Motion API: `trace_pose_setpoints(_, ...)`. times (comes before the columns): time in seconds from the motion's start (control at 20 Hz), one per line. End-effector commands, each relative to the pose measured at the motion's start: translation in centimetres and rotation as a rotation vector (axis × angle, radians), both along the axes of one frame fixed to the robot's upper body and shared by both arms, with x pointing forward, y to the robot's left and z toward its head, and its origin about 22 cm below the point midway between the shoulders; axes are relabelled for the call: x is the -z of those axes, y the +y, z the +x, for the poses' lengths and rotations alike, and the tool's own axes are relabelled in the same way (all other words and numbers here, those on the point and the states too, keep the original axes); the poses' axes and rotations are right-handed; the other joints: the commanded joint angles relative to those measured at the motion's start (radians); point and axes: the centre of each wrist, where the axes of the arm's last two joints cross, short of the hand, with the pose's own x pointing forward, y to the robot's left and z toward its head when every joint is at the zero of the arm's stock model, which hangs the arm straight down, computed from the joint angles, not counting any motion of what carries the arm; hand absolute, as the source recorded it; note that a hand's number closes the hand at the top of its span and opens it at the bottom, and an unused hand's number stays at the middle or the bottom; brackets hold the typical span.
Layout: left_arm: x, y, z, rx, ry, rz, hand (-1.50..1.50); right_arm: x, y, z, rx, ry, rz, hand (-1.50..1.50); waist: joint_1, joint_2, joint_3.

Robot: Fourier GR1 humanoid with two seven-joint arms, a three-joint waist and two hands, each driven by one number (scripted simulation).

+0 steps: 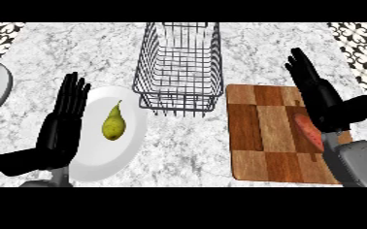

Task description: Pick the sweet potato from the cutting board and place it in the basket

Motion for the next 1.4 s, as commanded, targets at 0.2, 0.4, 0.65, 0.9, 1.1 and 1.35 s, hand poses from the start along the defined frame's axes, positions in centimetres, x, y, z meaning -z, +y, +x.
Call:
trace_pose_setpoints(0.2, -2.6, 3.1, 1.6, 0.028, -0.02, 0.342, 0.0, -1.0, 6.1, -1.7, -0.802, 0.045, 0.074, 1.5, 0.031, -0.002, 0.035)
trace_pose_setpoints(0.4, -3.3, 4.1, 2.4, 0.037, 0.021, 0.414, 0.0, 2.7, 10.2, -5.6, -0.983, 0.215, 0.493, 1.5, -0.013, 0.005, 0.035)
trace_pose_setpoints(0.65, -4.7, 5.8, 3.2, 0.031, 0.057, 0.467, 0.0, -3.1, 4.8, -9.2, -0.991, 0.043, 0.213, -1.5, -0.045, -0.018, 0.025)
trace_pose_setpoints(0.9, -4.6, 6.1, 3.3, 0.007, 0.072, 0.466, 0.0, -11.9, 0.4, -4.9, -0.8, -0.2, -0.285, -1.5, -0.042, -0.022, 0.024)
trace_pose_setpoints(1.1, -4.2, 4.5, 3.4, 0.046, 0.075, 0.46, 0.0, -18.9, -0.6, -4.2, -0.755, -0.261, -0.707, -1.5, -0.018, -0.018, 0.022)
trace_pose_setpoints(1.35, -5.2, 2.9, 4.4, 0.083, 0.032, 0.471, 0.0, -23.3, -1.0, -4.2, -0.939, -0.159, -1.091, -1.5, 0.019, -0.003, 0.024)
